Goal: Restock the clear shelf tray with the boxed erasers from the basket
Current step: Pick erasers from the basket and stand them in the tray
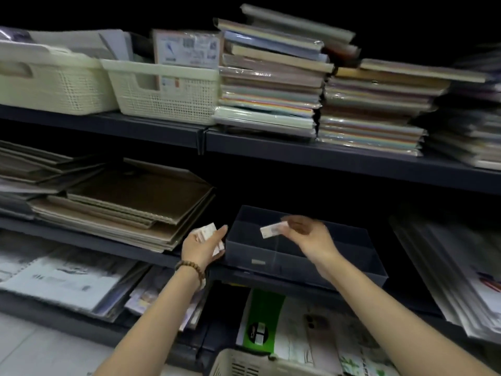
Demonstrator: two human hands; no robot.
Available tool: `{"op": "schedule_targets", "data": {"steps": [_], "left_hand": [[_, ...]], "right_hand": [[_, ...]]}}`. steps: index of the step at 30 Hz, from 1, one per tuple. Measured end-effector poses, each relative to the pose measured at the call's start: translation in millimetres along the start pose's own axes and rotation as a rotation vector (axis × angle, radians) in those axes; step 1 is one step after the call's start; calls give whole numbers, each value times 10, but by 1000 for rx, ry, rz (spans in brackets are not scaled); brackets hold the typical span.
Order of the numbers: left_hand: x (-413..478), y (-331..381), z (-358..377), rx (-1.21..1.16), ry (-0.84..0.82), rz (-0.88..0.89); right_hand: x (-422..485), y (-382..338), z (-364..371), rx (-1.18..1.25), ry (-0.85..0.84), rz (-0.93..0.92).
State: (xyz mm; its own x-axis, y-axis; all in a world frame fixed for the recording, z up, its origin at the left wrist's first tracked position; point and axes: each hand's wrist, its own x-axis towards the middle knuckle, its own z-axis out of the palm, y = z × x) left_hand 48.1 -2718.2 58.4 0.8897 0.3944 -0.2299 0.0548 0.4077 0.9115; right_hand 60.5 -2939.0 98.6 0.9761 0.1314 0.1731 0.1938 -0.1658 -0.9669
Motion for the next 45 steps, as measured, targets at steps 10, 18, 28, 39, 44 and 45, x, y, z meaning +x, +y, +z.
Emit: {"op": "schedule_targets", "data": {"steps": [10, 18, 28, 39, 44, 45], "left_hand": [[68, -219, -43, 171, -23, -234], [-354, -177, -122, 156, -3, -196], [-263, -172, -181, 233, -95, -205], [-202, -45, -299, 128, -204, -287], [-217, 85, -397, -34, -215, -284], [-220, 100, -401, -92, -221, -280]], "right_hand": [[102, 382, 87, -84, -107, 86], [261, 211, 323, -278, -331, -54], [470, 324, 784, -552, -384, -225], [427, 282, 776, -512, -319, -195], [366, 180, 749, -462, -326, -140], [343, 149, 734, -447, -310, -144]]}}
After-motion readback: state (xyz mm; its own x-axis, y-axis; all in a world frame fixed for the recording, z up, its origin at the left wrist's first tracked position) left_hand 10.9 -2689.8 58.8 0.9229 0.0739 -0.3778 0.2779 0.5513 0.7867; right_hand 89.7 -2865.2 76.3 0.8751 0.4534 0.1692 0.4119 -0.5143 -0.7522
